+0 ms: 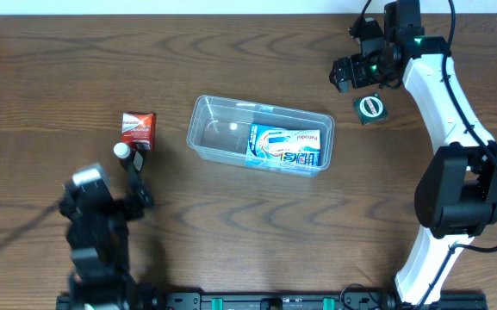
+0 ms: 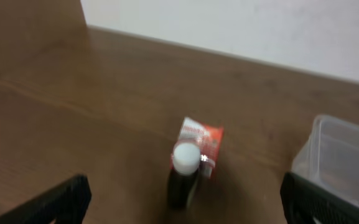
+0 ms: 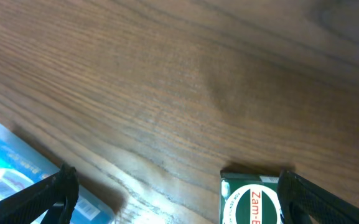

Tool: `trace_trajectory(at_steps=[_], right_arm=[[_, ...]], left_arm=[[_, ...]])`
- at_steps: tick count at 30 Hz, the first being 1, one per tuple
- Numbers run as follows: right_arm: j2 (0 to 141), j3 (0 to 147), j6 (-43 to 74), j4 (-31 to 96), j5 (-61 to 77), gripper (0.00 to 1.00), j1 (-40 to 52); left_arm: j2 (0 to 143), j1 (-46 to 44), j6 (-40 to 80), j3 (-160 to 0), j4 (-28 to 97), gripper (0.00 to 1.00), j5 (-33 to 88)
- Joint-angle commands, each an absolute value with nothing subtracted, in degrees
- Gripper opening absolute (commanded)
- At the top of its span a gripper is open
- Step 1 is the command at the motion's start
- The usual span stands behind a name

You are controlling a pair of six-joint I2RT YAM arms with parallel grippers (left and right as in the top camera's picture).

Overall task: Pack container
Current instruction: 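Move left gripper down over the dark white-capped bottle and grasp it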

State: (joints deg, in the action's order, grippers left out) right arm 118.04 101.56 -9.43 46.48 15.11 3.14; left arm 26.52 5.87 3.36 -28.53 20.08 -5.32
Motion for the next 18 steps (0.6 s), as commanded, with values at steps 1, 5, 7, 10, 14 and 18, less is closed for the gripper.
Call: trace_trajectory(at_steps=[1, 5, 7, 10, 14, 18], right_arm=[[118.2, 102.3, -8.8, 46.5, 15.7, 0.99, 3.0], [118.2, 102.3, -8.8, 46.5, 15.7, 0.99, 3.0], [118.2, 102.3, -8.8, 46.6, 15.7, 0.99, 3.0], [118.2, 102.3, -8.8, 46.6, 15.7, 0.99, 3.1], [118.2, 102.3, -8.8, 46.5, 15.7, 0.99, 3.0], [118.2, 102.3, -8.8, 46.5, 15.7, 0.99, 3.0]], left_arm=[[40.9, 5.8, 0.4, -41.2, 26.8, 0.98, -6.7], [56.8, 5.8, 0.4, -52.8, 34.2, 0.98, -6.7], [63.5, 5.8, 0.5, -56.9, 35.6, 0.98, -6.7], [69.2, 5.7, 0.5, -59.4, 36.5, 0.98, -6.4], [71.5, 5.8, -0.5, -59.6, 40.5, 0.98, -4.8], [72.4, 5.8, -3.4, -59.6, 42.0, 0.88, -5.1]])
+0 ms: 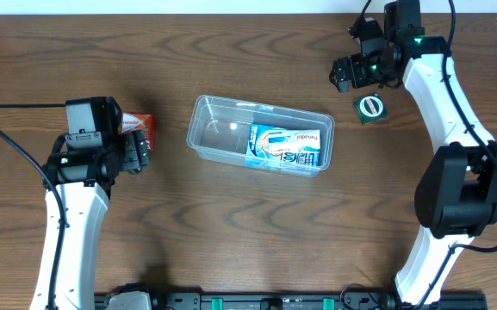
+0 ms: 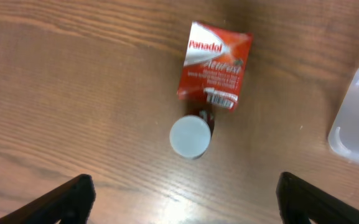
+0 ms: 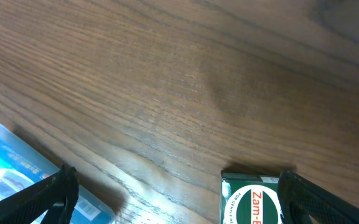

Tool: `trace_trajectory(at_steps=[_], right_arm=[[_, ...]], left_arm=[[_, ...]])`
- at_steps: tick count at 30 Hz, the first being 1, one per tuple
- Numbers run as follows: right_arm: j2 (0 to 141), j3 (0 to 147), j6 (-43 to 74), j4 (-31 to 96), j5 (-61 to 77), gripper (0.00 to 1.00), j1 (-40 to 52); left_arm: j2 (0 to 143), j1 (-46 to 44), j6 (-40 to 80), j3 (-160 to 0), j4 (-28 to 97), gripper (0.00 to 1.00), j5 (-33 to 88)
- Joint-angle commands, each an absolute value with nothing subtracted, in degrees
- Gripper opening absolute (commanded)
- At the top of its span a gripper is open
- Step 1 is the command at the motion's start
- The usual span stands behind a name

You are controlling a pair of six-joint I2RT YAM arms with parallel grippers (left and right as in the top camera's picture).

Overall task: Pack container
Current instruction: 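Move left gripper down over the dark white-capped bottle and grasp it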

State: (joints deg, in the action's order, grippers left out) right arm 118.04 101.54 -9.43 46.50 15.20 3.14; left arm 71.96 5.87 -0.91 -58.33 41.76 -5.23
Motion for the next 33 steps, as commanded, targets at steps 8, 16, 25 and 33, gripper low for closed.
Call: trace_trajectory(at_steps=[8, 16, 25, 33], right_arm=[[118.2, 102.3, -8.8, 46.5, 15.7, 0.99, 3.0], [118.2, 102.3, -8.8, 46.5, 15.7, 0.99, 3.0], [118.2, 102.3, -8.8, 46.5, 15.7, 0.99, 3.0], [118.2, 102.3, -8.8, 46.5, 15.7, 0.99, 3.0]], left_arm=[[78.2, 5.8, -3.4, -59.6, 41.1, 0.87, -5.2], [84.8, 8.1, -3.4, -59.6, 36.8, 0.80, -5.2], [86.1, 9.0, -3.4, -59.6, 35.2, 0.60, -3.9], [86.1, 9.0, -3.4, -59.6, 33.9, 0.50, -1.7]])
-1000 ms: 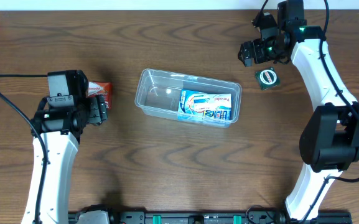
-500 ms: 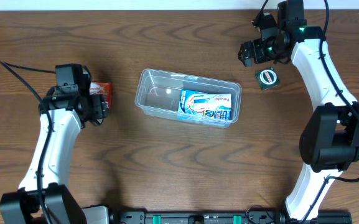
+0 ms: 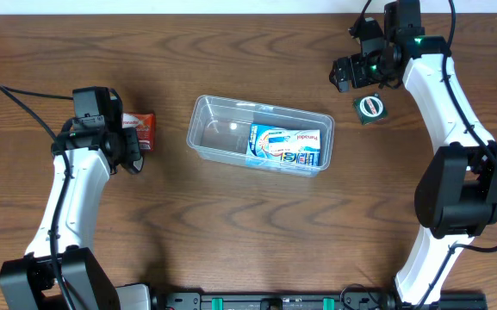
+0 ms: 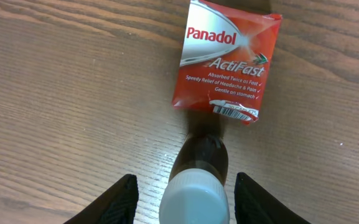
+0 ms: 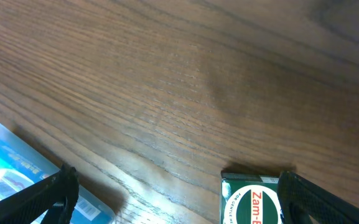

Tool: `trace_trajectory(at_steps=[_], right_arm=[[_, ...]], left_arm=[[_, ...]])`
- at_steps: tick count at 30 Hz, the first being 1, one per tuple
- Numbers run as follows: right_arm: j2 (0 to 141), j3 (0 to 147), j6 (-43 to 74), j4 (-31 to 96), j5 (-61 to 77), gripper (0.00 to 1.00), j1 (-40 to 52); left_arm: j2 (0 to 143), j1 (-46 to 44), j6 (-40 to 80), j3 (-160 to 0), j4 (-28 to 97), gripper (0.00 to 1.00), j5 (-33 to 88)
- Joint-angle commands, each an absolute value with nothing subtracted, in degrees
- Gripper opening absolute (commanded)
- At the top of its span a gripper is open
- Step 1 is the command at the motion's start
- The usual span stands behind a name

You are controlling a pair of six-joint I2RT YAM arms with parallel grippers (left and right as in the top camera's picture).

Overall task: Pack container
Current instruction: 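Move left gripper down over the dark white-capped bottle and grasp it, then lift the bottle with left gripper and carry it into the container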

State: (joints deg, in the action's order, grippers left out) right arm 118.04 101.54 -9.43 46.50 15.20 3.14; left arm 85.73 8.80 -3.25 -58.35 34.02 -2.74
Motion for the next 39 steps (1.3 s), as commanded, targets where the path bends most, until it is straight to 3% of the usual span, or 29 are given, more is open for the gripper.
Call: trace_trajectory(at_steps=[1, 6, 13, 28, 39], right_arm=[[118.2, 102.3, -8.8, 46.6, 15.7, 0.99, 3.0], [118.2, 102.3, -8.8, 46.5, 15.7, 0.99, 3.0], [118.2, 102.3, -8.8, 46.6, 15.7, 0.99, 3.0], [118.2, 102.3, -8.8, 46.5, 15.7, 0.99, 3.0], [118.2, 102.3, -8.8, 46.5, 15.7, 0.99, 3.1]], left_arm=[[86.1, 9.0, -3.4, -59.6, 33.9, 0.50, -1.7], [86.2, 9.0, -3.4, -59.6, 33.9, 0.47, -1.7], [86.2, 9.0, -3.4, -59.6, 34.2, 0.31, -1.7], [85.0, 9.0, -3.4, -59.8, 34.2, 0.28, -1.7], [75.0, 8.3, -2.7, -63.0, 34.4, 0.24, -1.4]])
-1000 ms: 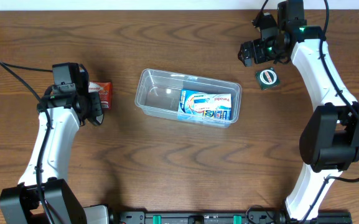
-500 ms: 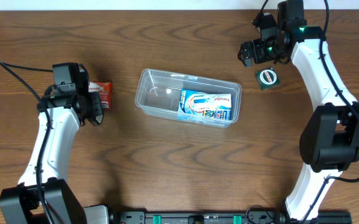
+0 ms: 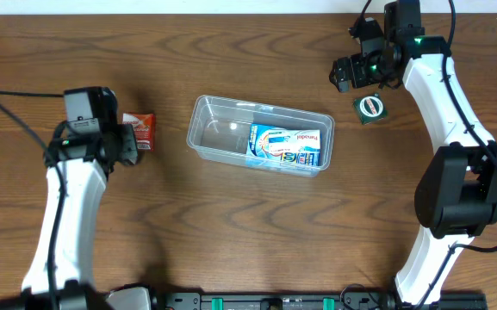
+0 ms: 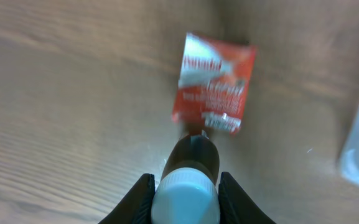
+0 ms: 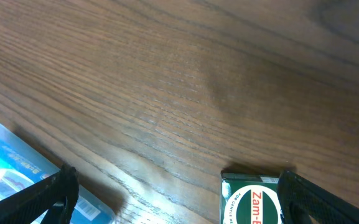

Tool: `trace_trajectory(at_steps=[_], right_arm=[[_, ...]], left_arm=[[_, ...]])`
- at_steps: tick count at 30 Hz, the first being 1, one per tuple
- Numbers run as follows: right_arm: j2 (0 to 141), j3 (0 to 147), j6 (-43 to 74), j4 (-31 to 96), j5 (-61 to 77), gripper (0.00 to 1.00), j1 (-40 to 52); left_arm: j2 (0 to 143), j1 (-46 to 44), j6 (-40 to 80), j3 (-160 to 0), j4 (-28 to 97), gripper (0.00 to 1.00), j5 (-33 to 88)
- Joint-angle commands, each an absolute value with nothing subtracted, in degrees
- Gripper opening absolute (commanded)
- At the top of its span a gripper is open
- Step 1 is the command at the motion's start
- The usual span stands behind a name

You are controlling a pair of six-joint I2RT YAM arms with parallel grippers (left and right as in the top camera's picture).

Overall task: Pack container
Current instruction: 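Lift the bottle with left gripper and carry it into the container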

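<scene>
A clear plastic container point(image 3: 231, 120) sits mid-table with a blue-and-white Panadol box point(image 3: 286, 143) inside. My left gripper point(image 4: 185, 198) is shut on a small dark bottle with a white cap point(image 4: 186, 199), held just in front of the red Panadol sachet point(image 4: 214, 83) point(image 3: 140, 129). In the overhead view the bottle is hidden under the left gripper point(image 3: 114, 146). My right gripper point(image 5: 176, 199) stands wide open above the wood, next to the green Zam-Buk tin point(image 5: 254, 199) point(image 3: 369, 107).
The container's rounded corner shows at the right of the left wrist view. Dark wooden table point(image 3: 248, 232) all around; a white wall edge runs along the back.
My left gripper has shut on the white-capped bottle, which was between its open fingers before. The view has pulled back from the sachet. The right arm has not moved.
The left arm was low near the table's front, open, facing the bottle and sachet. Then it was over them, open. Then its fingers stood on either side of the bottle's cap, and now they grip it. The right gripper stayed open beside the green tin throughout.
</scene>
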State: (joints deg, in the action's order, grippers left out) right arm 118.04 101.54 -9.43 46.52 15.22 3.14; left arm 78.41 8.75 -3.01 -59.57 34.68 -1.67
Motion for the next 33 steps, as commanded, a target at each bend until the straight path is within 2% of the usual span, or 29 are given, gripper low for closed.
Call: trace_trajectory(at_steps=[1, 9, 22, 30, 31, 33], right_arm=[[118.2, 102.3, -8.8, 46.5, 15.7, 0.99, 3.0], [118.2, 102.3, -8.8, 46.5, 15.7, 0.99, 3.1], [118.2, 102.3, -8.8, 46.5, 15.7, 0.99, 3.1], [118.2, 102.3, -8.8, 46.5, 15.6, 0.99, 3.0], [118.2, 102.3, -8.8, 46.5, 15.7, 0.99, 3.0], [118.2, 102.3, -8.8, 46.5, 15.7, 0.99, 3.0]], left_arm=[[74.0, 7.9, -2.7, -63.4, 34.4, 0.23, -1.2], [71.2, 2.7, -2.6, -67.3, 34.1, 0.22, 4.2], [71.4, -9.7, -1.4, -69.5, 29.0, 0.21, 4.6], [74.6, -13.7, 1.1, -69.5, 28.3, 0.19, 4.6], [75.3, -14.0, 1.8, -69.5, 28.2, 0.15, 4.5], [76.7, -14.5, 1.9, -69.5, 28.1, 0.15, 4.5]])
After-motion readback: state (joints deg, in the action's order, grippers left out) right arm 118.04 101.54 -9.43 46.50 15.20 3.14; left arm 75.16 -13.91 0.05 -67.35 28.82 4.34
